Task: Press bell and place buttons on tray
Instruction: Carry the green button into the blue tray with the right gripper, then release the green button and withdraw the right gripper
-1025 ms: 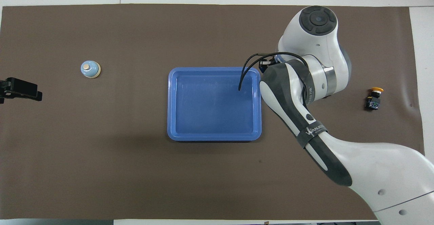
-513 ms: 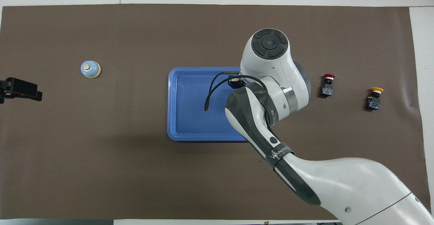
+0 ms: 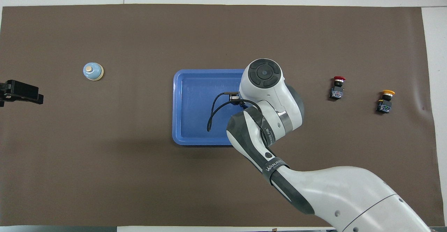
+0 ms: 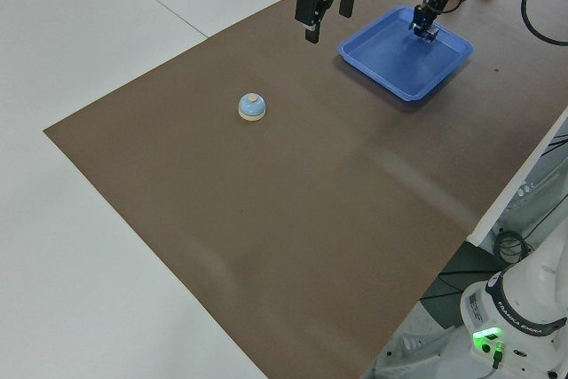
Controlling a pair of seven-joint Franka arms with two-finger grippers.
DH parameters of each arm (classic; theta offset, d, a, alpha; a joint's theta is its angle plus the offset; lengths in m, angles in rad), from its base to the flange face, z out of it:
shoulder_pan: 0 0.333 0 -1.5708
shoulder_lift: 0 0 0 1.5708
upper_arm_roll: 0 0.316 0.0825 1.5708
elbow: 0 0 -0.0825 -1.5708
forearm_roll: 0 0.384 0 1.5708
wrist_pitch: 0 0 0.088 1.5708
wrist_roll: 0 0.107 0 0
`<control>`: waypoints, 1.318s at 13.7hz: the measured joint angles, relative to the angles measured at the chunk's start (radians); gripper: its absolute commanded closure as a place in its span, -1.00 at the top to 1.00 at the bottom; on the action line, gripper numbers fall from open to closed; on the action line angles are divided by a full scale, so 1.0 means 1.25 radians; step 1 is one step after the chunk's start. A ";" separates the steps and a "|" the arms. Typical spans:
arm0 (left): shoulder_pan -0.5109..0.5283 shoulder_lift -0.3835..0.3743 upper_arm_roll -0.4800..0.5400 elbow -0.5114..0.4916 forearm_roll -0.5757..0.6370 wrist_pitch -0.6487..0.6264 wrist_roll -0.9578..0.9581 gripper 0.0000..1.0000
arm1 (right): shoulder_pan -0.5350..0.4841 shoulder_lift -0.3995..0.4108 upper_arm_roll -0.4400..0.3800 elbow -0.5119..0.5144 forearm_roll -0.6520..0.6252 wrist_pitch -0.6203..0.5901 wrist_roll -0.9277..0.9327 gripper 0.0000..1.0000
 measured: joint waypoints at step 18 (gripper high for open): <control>0.000 0.000 0.000 0.000 0.000 0.000 0.000 1.00 | -0.109 -0.118 -0.020 0.121 -0.002 -0.220 0.013 1.00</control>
